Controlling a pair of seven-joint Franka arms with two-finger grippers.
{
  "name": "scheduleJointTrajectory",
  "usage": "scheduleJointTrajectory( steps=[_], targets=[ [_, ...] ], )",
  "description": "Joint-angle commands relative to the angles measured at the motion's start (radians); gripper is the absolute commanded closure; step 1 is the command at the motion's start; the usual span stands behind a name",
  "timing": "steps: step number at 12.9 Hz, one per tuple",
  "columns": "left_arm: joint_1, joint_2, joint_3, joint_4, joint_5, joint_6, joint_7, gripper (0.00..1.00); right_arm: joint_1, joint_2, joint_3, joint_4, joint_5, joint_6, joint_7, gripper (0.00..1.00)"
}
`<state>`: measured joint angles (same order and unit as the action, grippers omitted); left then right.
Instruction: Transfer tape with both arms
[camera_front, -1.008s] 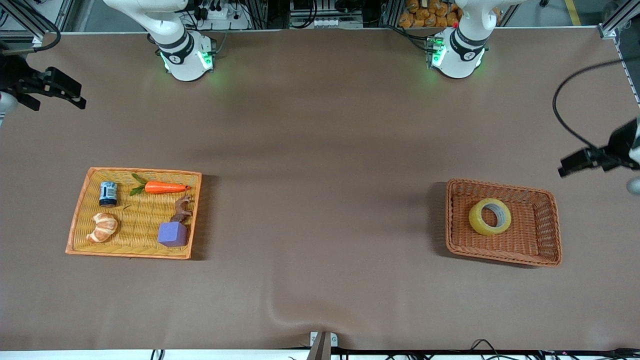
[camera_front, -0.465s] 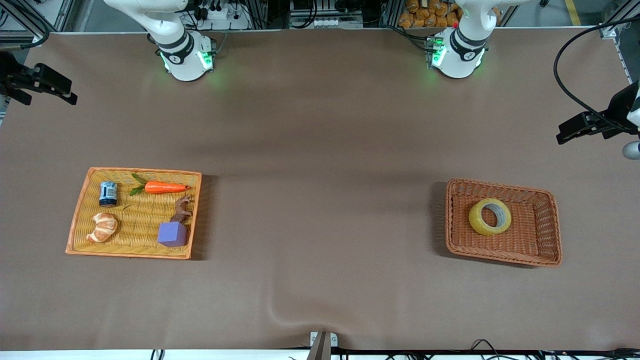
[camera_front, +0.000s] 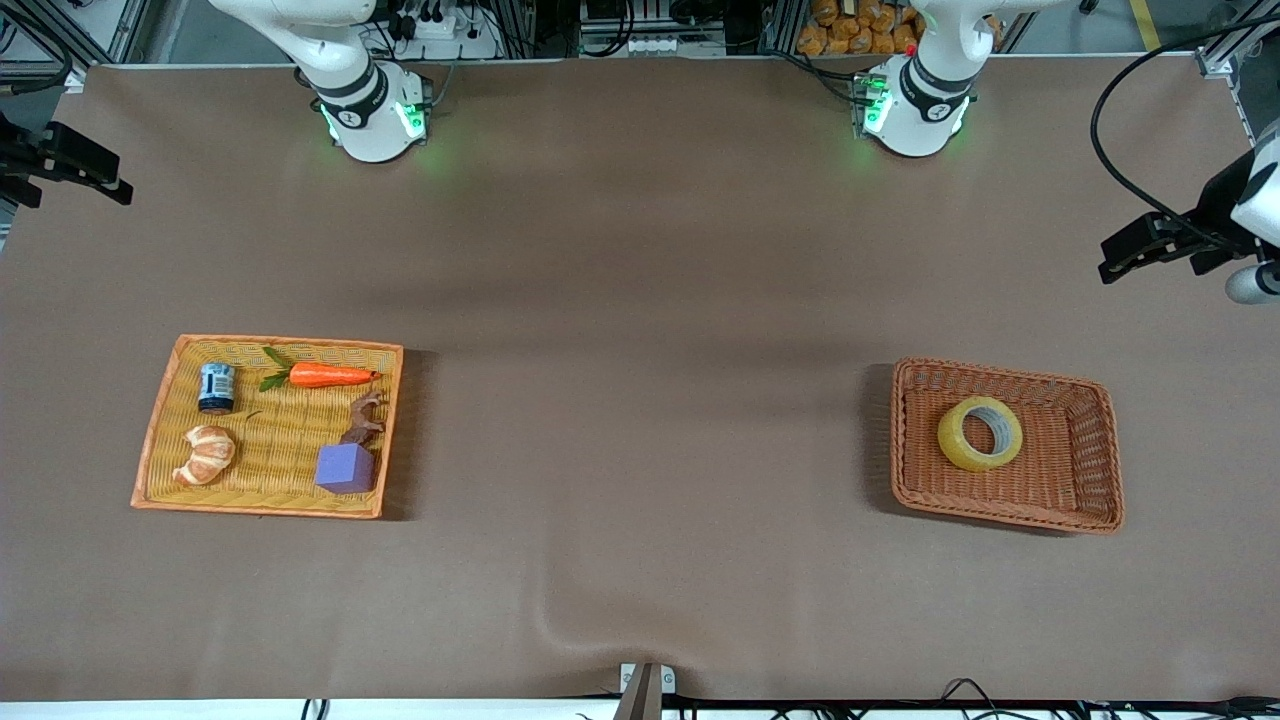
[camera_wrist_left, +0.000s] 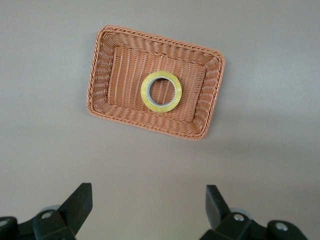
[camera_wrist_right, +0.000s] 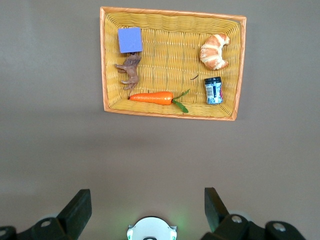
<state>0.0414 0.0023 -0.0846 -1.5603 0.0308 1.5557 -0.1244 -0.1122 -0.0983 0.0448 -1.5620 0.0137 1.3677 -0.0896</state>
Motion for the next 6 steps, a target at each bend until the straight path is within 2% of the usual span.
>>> scheduleJointTrajectory(
  steps=[1,4,6],
  targets=[
    [-0.023,-0.041,0.014,-0.029,-0.003,-0.008,0.018,0.0,-0.007,0.014,0.015,0.023,0.0,-0.007,-0.007,0.0],
    [-0.021,-0.038,0.026,0.0,-0.005,-0.029,0.051,0.0,-0.007,0.015,0.015,0.023,0.0,0.01,-0.004,0.0],
    [-0.025,-0.027,0.026,0.038,-0.006,-0.089,0.057,0.0,-0.007,0.017,0.017,0.025,0.0,0.011,-0.004,0.0]
  ],
)
